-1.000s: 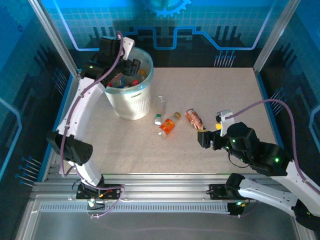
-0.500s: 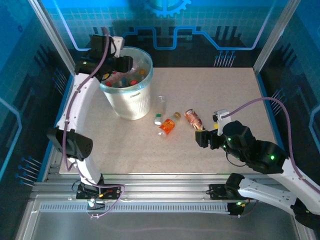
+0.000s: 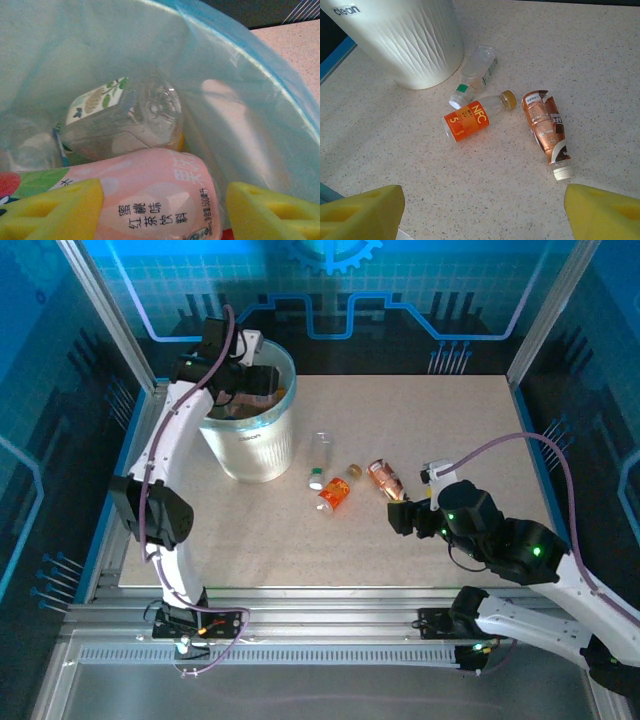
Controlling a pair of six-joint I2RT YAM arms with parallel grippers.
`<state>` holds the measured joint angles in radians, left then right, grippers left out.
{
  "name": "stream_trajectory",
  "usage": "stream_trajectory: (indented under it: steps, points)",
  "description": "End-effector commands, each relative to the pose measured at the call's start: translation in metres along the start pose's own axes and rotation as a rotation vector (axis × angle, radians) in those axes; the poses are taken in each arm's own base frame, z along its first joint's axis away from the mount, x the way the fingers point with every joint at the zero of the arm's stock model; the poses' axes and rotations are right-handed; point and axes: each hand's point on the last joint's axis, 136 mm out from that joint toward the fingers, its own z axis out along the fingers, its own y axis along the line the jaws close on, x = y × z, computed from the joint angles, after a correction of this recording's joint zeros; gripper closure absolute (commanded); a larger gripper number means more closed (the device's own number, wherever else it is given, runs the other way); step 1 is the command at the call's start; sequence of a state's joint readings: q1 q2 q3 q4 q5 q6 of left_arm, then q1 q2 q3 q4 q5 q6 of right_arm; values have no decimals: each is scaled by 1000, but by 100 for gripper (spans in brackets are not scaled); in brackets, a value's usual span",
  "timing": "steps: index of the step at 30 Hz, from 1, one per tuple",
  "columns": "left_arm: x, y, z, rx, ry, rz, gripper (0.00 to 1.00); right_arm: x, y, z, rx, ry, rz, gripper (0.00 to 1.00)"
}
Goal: Put the plastic bottles in the bin
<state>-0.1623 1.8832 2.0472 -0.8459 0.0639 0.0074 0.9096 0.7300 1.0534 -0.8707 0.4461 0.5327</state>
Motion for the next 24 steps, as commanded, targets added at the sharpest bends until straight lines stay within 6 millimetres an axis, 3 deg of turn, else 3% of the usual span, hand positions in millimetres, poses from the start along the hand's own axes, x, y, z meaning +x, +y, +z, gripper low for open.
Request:
stream_trajectory:
  steps: [1,7,15,21,24]
  points:
    - [17,-1,1,72,74,-110,29,0,-2,2,16,-12,20,16]
    - [-20,-36,-30,258,-54,-140,22,-1,-1,2,14,-9,21,15]
    - [-57,-42,-105,232,-271,-113,20,11,-7,16,78,58,-23,9]
    - [-42,-53,-156,164,-371,-12,19,20,-25,48,182,214,-47,4]
    - [-15,-66,-170,163,-365,31,19,27,-37,77,150,310,23,4]
